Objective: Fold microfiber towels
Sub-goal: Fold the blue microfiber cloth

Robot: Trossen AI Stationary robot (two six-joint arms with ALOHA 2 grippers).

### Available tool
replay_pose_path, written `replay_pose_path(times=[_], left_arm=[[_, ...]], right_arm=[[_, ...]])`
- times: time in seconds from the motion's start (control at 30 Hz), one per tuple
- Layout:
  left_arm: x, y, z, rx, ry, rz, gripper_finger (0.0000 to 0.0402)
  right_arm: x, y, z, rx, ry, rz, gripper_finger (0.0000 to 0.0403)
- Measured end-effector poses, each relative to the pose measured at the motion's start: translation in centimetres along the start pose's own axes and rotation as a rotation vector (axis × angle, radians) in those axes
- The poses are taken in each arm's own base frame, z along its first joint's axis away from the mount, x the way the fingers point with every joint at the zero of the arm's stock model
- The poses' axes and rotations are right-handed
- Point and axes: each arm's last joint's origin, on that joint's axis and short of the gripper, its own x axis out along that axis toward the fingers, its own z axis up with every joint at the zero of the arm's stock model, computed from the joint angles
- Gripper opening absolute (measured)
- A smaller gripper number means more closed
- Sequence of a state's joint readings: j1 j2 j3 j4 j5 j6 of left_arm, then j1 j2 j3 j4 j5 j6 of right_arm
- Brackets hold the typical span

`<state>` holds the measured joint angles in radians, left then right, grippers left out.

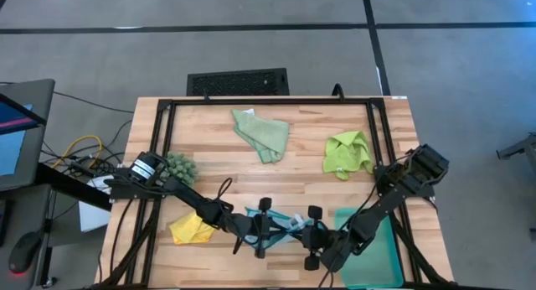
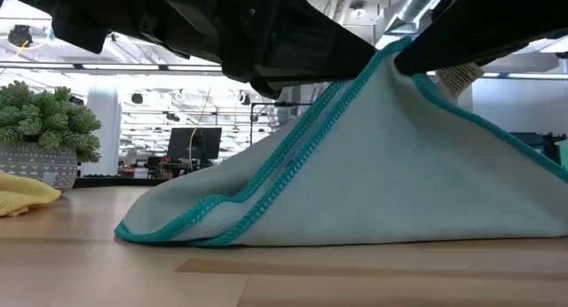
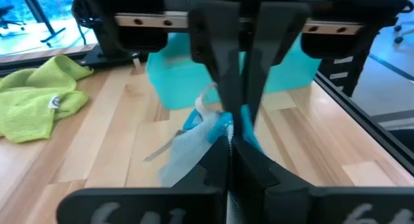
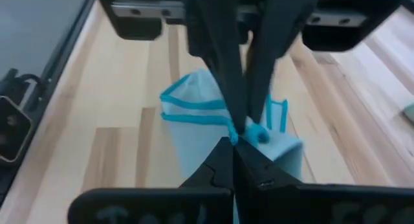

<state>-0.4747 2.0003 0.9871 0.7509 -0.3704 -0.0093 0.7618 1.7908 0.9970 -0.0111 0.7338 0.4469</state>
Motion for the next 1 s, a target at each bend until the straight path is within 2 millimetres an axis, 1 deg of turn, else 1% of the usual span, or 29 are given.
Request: replay_pose_path(times=[0.2, 0.3, 0.43, 0.6, 0.73, 0.87, 1.0], left_arm=[[0.0, -0.1, 0.0, 0.0, 0.003, -0.027, 0.0003], [0.0, -0.1, 0.0, 0.011, 0.004, -0.029, 0.0012], [0.0, -0.1, 0.0, 0.017, 0.004, -0.047, 0.0051], [0.1, 0.1, 0.0, -0.03, 0.006, -0.06, 0.0112], [0.2, 0.3, 0.0, -0.071, 0.008, -0.059, 0.0148], [0.3, 0.6, -0.2, -0.074, 0.029, -0.053, 0.0168], [0.3, 0.9, -0.4, -0.075, 0.047, -0.045, 0.0171]], right_arm=[[0.3, -0.3, -0.2, 0.035, 0.036, 0.006, 0.0021], [0.3, -0.4, -0.2, 0.035, 0.039, 0.007, 0.0025], [0.4, -0.6, -0.2, 0.033, 0.047, -0.001, 0.0026], [0.6, -0.6, -0.2, 0.038, 0.065, 0.029, 0.0024], [0.5, -0.6, -0.2, 0.038, 0.067, 0.035, 0.0024], [0.5, -0.6, -0.2, 0.033, 0.067, 0.035, 0.0023], [0.5, -0.6, -0.2, 0.032, 0.067, 0.035, 0.0026]])
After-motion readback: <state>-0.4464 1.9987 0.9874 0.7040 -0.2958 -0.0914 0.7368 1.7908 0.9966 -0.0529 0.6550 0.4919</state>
